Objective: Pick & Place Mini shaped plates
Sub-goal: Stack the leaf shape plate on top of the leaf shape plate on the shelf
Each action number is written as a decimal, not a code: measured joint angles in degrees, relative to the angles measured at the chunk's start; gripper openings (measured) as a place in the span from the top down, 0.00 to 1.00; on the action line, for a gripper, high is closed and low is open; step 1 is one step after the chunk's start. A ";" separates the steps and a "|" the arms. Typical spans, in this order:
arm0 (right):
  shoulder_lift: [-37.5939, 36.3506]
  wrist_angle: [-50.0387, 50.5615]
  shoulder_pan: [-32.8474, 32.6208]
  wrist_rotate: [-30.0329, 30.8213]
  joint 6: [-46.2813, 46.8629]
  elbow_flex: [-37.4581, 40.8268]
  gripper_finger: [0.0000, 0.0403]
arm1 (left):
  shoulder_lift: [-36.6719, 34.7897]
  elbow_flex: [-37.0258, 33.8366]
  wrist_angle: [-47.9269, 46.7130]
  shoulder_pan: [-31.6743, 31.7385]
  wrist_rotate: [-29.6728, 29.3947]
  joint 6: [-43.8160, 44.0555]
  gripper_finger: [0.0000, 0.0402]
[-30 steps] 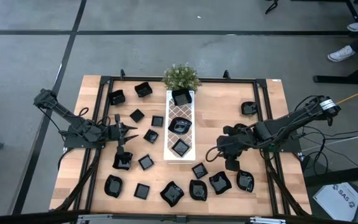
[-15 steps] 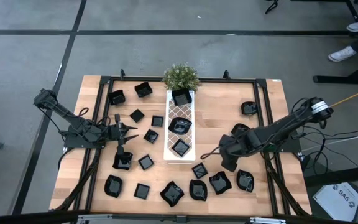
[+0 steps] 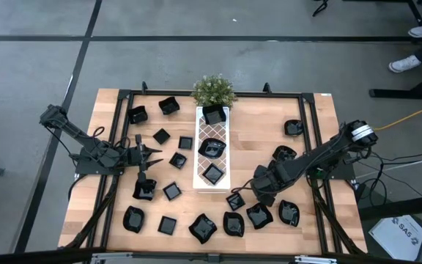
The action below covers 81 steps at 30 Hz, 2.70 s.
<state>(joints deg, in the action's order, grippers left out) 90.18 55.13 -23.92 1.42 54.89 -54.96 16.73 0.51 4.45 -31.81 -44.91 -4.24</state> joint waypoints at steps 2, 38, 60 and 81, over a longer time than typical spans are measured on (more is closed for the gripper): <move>0.49 -0.02 0.00 0.82 0.35 0.00 0.70 | 0.00 0.00 0.00 0.00 0.00 -0.02 0.64; 3.35 -1.64 0.00 9.52 4.92 3.45 0.70 | 0.00 -0.02 0.00 -0.02 0.00 -0.01 0.64; 1.00 -1.96 0.00 11.48 4.00 2.48 0.98 | 0.00 -0.02 0.00 0.00 0.00 0.01 0.64; 0.69 1.93 3.85 25.10 -12.47 -6.70 0.99 | 0.00 0.00 0.00 0.00 0.00 0.01 0.64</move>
<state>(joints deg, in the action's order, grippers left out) 90.87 57.07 -20.07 26.52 42.42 -61.66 16.73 0.51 4.45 -31.81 -44.91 -4.23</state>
